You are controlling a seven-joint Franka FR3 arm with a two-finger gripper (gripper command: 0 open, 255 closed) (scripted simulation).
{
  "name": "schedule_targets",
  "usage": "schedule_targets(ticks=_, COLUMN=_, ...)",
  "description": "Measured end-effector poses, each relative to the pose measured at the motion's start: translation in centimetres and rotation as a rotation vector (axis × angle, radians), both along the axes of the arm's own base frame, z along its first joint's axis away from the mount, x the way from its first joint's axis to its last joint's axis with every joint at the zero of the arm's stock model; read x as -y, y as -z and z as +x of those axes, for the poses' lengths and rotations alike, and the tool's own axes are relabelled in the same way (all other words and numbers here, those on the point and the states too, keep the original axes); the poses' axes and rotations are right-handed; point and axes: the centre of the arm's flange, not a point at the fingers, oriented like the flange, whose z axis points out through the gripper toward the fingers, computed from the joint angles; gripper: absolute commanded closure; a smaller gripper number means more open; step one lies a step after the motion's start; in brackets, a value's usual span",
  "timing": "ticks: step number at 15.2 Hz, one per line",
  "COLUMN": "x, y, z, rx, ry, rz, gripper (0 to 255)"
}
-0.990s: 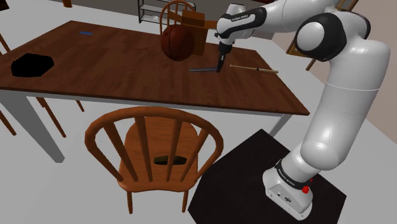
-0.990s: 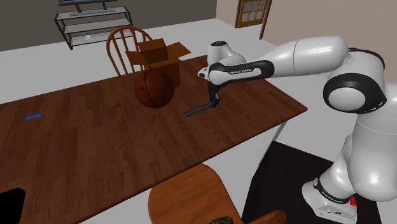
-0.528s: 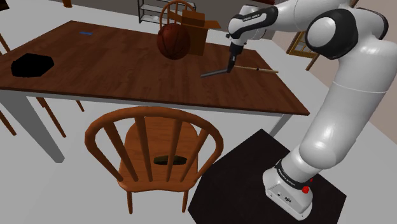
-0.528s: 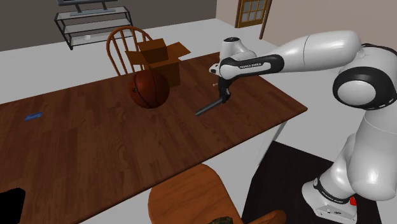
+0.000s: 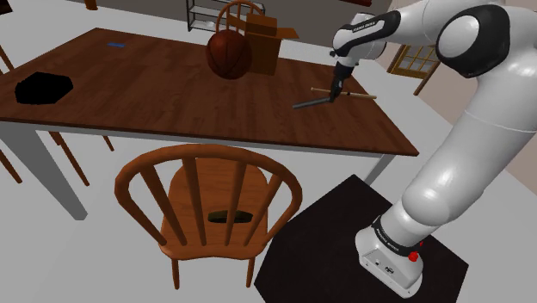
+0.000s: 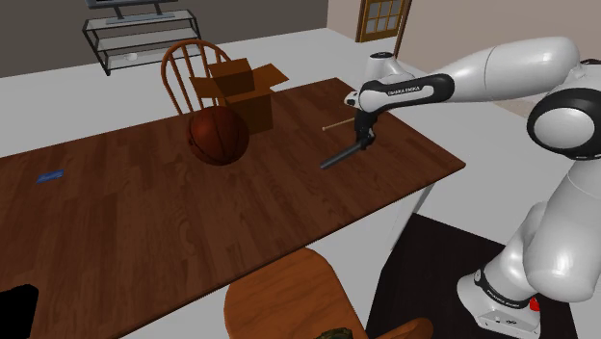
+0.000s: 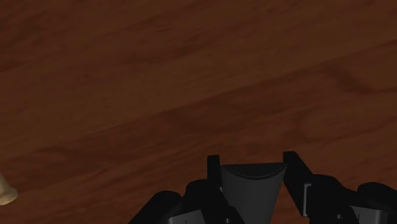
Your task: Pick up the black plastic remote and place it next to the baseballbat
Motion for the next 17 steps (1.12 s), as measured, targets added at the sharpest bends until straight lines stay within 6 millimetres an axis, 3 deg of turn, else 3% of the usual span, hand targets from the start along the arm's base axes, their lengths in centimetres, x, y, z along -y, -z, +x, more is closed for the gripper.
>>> schedule_targets(ticks=14, x=14.2, y=-0.2, z=-12.5, rx=0.0, ry=0.001, rz=0.0, gripper=255)
schedule_targets(ticks=17, x=15.3, y=0.9, z=-13.4, rx=0.001, ry=0.0, rz=0.0, gripper=255)
